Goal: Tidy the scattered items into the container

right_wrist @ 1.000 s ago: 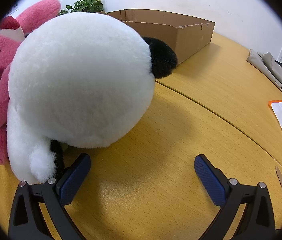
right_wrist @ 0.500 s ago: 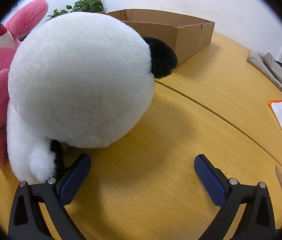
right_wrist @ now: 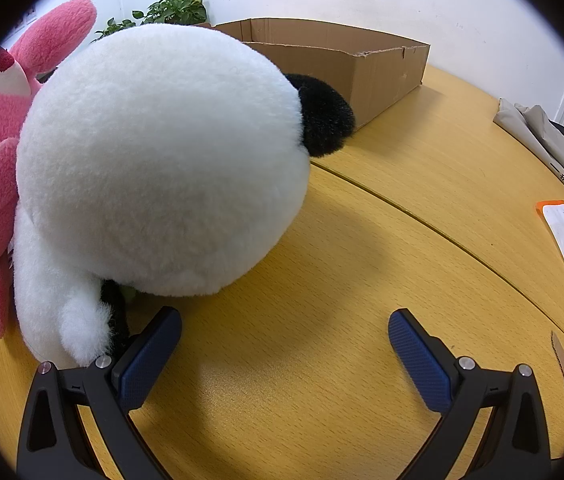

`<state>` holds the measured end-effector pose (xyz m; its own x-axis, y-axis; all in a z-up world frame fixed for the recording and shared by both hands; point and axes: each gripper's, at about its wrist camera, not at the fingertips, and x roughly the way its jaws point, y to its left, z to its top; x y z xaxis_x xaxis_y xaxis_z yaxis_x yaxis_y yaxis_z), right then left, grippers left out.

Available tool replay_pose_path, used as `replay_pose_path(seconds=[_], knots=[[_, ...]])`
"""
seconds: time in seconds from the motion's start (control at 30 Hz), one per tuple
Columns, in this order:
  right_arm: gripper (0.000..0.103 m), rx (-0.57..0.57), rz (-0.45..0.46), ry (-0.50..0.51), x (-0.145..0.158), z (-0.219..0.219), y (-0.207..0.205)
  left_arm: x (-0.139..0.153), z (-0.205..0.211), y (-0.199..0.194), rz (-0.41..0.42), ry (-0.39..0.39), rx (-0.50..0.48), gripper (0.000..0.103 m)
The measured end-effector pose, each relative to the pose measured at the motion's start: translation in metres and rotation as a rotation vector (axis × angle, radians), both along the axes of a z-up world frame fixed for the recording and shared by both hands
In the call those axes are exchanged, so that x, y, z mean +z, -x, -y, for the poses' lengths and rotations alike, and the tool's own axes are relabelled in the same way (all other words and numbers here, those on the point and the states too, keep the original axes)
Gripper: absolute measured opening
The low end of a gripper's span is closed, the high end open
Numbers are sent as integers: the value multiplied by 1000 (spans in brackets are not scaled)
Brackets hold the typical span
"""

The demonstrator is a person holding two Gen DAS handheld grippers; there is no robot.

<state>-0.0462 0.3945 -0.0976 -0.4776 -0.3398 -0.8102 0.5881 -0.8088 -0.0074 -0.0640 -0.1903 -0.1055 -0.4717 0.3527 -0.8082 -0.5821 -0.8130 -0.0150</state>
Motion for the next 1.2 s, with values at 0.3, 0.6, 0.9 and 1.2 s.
replay_pose_path(seconds=[0.3,0.6,0.9,1.2], knots=[[103,2,1,0,0,1,2,1,2,0,0,0,-23,103],[103,-13,1,-2,0,3,7,1,2,0,0,1,-23,103],[103,-65,0,-5,0,9,7,1,0,1,-1,2,-5,103],[103,-225,-1,-5,0,4,-16,-1,-22,-2,-2,3,240,103]])
